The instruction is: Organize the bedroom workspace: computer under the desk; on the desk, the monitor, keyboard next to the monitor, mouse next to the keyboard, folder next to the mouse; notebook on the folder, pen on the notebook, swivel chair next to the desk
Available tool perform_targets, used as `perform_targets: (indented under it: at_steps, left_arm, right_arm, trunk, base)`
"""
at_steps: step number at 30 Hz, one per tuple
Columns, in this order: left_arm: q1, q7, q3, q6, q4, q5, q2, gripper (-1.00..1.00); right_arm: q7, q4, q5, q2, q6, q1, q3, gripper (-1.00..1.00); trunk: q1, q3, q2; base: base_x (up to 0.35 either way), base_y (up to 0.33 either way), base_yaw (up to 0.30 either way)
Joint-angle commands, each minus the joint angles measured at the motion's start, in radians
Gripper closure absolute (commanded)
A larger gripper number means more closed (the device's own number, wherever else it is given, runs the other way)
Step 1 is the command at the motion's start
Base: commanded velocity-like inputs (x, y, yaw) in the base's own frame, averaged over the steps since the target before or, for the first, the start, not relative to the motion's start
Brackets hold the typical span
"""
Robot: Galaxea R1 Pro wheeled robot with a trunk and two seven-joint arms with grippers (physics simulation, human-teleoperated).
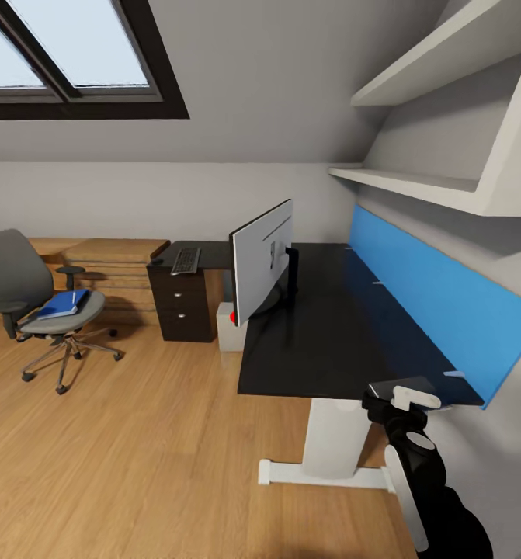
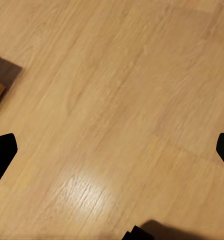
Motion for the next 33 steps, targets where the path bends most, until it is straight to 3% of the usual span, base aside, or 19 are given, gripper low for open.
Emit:
perform_targets:
  at_steps: [1, 2, 7, 8, 12, 20, 28, 29, 30, 33]
  left_arm:
    - [-0.001, 0.005, -0.006, -0.006, 0.000, 0.011, 0.001, -1.00]
    - [-0.001, 0.005, -0.006, -0.006, 0.000, 0.011, 0.001, -1.00]
    - [-0.001, 0.005, -0.006, -0.006, 0.000, 0.011, 0.000, -1.00]
    - [-0.001, 0.004, -0.006, -0.006, 0.000, 0.011, 0.000, -1.00]
    - [-0.001, 0.004, -0.007, -0.006, -0.001, 0.011, 0.000, -1.00]
    - [-0.001, 0.006, -0.010, -0.007, -0.007, 0.011, -0.001, -1.00]
    - [-0.001, 0.008, -0.012, -0.024, -0.010, 0.011, -0.002, -1.00]
    - [-0.001, 0.008, -0.012, -0.027, -0.010, 0.011, -0.002, -1.00]
    - [-0.001, 0.007, -0.013, -0.034, -0.011, 0.011, -0.003, -1.00]
    - [-0.001, 0.005, -0.014, -0.044, -0.011, 0.011, -0.004, -1.00]
  right_arm:
    - [-0.006, -0.001, -0.011, 0.000, 0.002, -0.001, -0.001, -1.00]
    - [-0.006, -0.001, -0.012, 0.000, 0.002, -0.001, -0.002, -1.00]
    - [-0.006, -0.006, -0.116, -0.005, 0.007, -0.001, -0.059, -1.00]
    - [-0.006, -0.008, -0.167, -0.006, 0.010, -0.001, -0.094, -1.00]
    - [-0.005, -0.009, -0.288, -0.007, 0.015, -0.001, -0.159, -1.00]
    - [-0.002, -0.011, -0.530, -0.018, 0.055, -0.001, -0.228, -1.00]
    - [-0.002, -0.008, -0.785, -0.059, 0.135, -0.001, -0.337, -1.00]
    - [-0.002, -0.007, -0.817, -0.066, 0.145, -0.001, -0.350, -1.00]
    - [-0.002, -0.005, -0.880, -0.081, 0.159, -0.001, -0.372, -1.00]
    - [-0.002, 0.000, -0.968, -0.104, 0.172, -0.001, -0.393, -1.00]
  trunk:
    - [0.000, -0.001, -0.001]
    - [0.000, -0.001, -0.001]
    - [0.000, -0.001, -0.001]
    - [0.000, -0.001, -0.001]
    - [0.000, -0.001, -0.001]
    - [0.000, -0.001, -0.001]
    - [0.000, -0.001, -0.001]
    - [0.000, -0.001, -0.001]
    - [0.000, -0.001, -0.001]
    - [0.011, -0.010, -0.022]
  base:
    - [-0.017, 0.004, 0.000]
    - [-0.014, 0.004, 0.000]
    - [-0.004, 0.001, 0.000]
    - [-0.001, 0.000, 0.000]
    - [0.000, 0.000, 0.000]
    - [0.000, 0.000, 0.000]
    - [0.000, 0.000, 0.000]
    - [0.000, 0.000, 0.000]
    - [0.000, 0.000, 0.000]
    - [0.000, 0.000, 0.000]
